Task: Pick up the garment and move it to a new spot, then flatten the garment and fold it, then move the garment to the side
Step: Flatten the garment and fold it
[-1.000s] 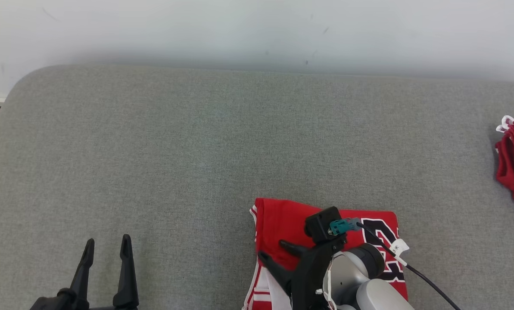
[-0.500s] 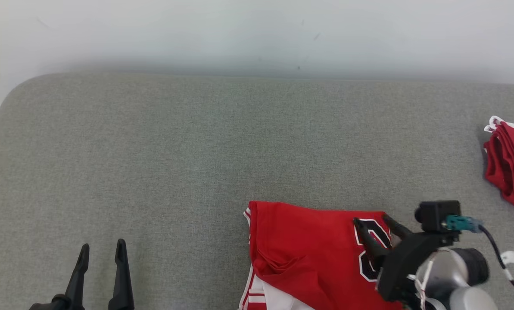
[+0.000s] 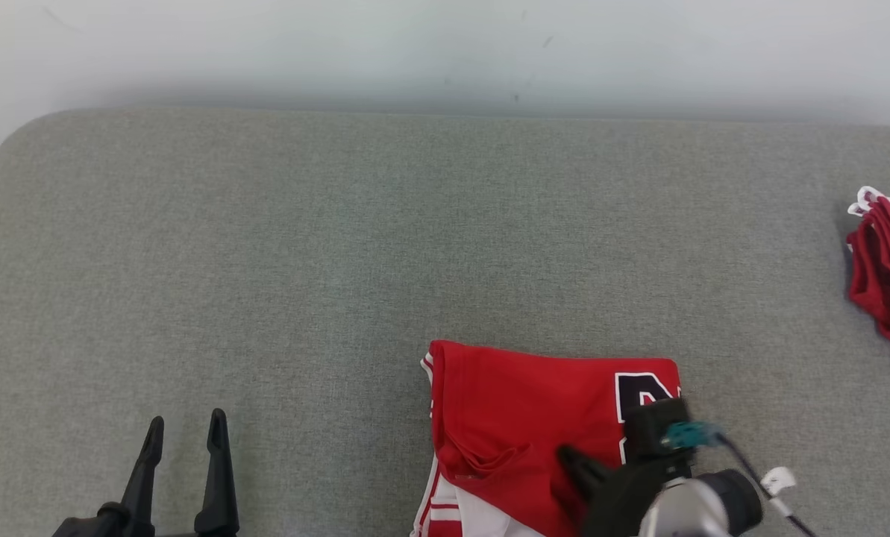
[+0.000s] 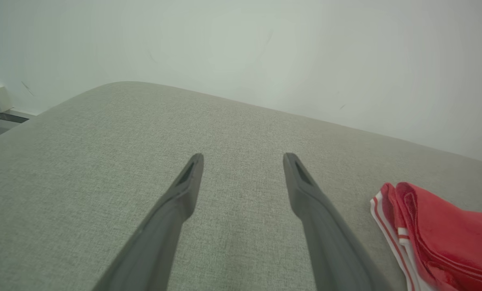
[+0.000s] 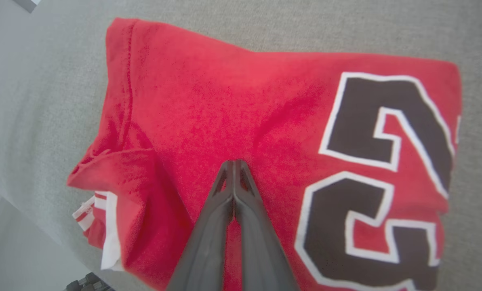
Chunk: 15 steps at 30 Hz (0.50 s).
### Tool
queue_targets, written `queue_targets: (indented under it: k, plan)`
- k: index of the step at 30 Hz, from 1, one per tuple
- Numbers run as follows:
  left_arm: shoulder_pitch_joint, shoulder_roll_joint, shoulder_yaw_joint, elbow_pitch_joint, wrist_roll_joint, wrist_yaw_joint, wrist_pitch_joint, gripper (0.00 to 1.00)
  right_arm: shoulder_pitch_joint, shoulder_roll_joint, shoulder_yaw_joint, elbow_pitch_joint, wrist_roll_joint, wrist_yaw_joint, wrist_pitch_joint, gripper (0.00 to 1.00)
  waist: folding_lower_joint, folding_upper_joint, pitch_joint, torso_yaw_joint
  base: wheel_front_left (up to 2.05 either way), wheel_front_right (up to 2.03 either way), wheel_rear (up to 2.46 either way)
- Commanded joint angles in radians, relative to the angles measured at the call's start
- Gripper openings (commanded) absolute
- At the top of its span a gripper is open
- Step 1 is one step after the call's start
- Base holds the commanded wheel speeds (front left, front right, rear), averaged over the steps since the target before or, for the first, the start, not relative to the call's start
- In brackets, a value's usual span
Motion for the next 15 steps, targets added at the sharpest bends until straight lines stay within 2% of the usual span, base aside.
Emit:
queue_targets:
  k: [1,3,7,11,14,15]
  plan:
    - [-0.014,-0.002,0.002,0.006,-0.012,-0.005,-0.009,1.00,-0.005,0.000,0.027,0.019,-0.010,-0.002,-0.002,0.00,0.0000,-0.0001,0.003,0.007,0.00,0.00,0.00]
    - [-0.019,-0.003,0.002,0.014,-0.011,-0.007,-0.009,1.00,-0.017,0.000,0.080,0.053,-0.043,-0.002,0.006,0.00,0.0000,-0.0001,0.003,0.014,0.00,0.00,0.00]
    - [-0.017,-0.006,0.007,0.027,-0.012,-0.014,-0.010,1.00,-0.035,0.000,0.209,0.100,-0.012,-0.002,0.004,0.00,0.0000,-0.0001,-0.003,0.028,0.00,0.00,0.00]
    - [-0.007,-0.008,0.013,0.034,-0.011,-0.014,-0.011,1.00,-0.039,-0.001,0.313,0.106,0.071,-0.002,0.016,0.00,0.0000,-0.0001,-0.016,0.029,0.00,0.00,0.00]
    - [0.005,-0.008,0.017,0.035,-0.011,-0.013,-0.012,1.00,-0.040,-0.001,0.351,0.091,0.147,-0.002,-0.004,0.00,0.0000,-0.0001,-0.033,0.023,0.00,0.00,0.00]
    - [0.008,-0.007,0.019,0.036,-0.011,-0.011,-0.011,1.00,-0.040,-0.001,0.355,0.085,0.166,-0.002,-0.015,0.12,0.0000,-0.0001,-0.040,0.019,0.00,0.00,0.00]
